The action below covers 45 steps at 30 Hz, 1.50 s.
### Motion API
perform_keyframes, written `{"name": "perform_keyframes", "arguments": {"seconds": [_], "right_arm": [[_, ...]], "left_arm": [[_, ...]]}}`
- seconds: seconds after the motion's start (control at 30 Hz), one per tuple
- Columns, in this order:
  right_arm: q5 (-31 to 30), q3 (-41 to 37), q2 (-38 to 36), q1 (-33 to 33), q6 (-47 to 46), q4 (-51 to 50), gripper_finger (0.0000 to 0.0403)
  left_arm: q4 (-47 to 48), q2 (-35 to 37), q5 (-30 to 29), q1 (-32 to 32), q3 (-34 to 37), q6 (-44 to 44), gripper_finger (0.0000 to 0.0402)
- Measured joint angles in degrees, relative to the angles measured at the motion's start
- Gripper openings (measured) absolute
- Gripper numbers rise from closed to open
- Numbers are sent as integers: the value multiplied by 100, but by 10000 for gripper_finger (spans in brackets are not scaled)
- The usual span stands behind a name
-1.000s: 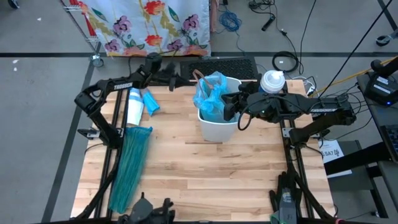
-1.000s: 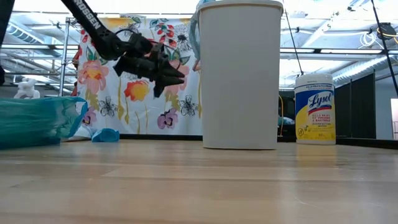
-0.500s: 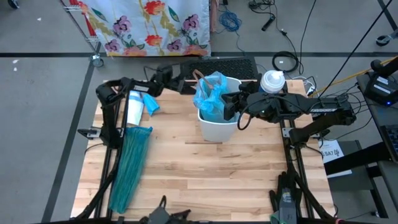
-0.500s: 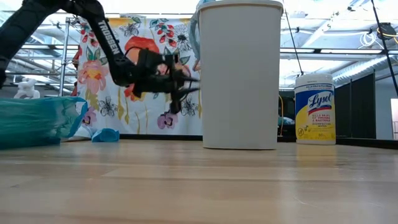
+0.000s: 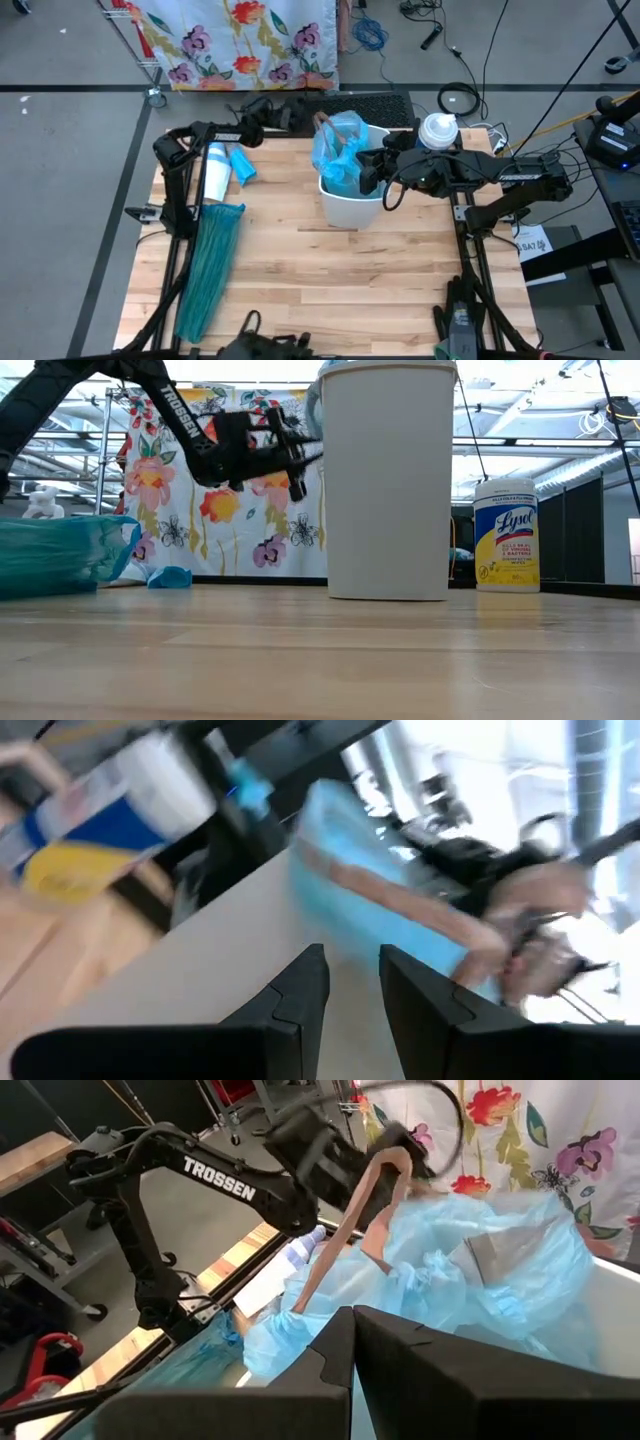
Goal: Place trash/remove bag and relplace
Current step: Remove the light blue trash bag from the white trash bin
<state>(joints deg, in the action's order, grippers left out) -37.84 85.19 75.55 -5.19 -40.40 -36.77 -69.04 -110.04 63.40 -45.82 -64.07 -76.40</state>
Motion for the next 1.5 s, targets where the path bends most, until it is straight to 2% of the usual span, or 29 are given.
{"name": "perform_keyframes", "arguments": {"seconds": [0.2,0.33,0.53,0.67,0.77,1.1,1.27,1.5], "right_arm": [[-7,0,0,0,80,4,0],[1,0,2,75,77,103,0],[179,-2,116,267,99,802,9],[848,0,220,470,-8,906,40],[1103,-2,336,567,-77,902,74],[1205,-2,411,727,462,1099,194],[2023,4,514,928,-36,1297,217],[2175,0,883,1282,-73,1422,217]], "left_arm": [[-1064,346,-478,-159,-9,-949,99],[-1167,710,-516,-70,-9,-1017,99],[-1145,911,-527,286,-11,-933,99],[-1121,909,-565,446,-11,-1032,99],[-1121,909,-567,562,-11,-1036,99],[-1121,909,-575,843,-11,-1186,99],[-1119,909,-580,874,-11,-1187,99],[-1130,909,-615,888,-11,-1334,99]]}}
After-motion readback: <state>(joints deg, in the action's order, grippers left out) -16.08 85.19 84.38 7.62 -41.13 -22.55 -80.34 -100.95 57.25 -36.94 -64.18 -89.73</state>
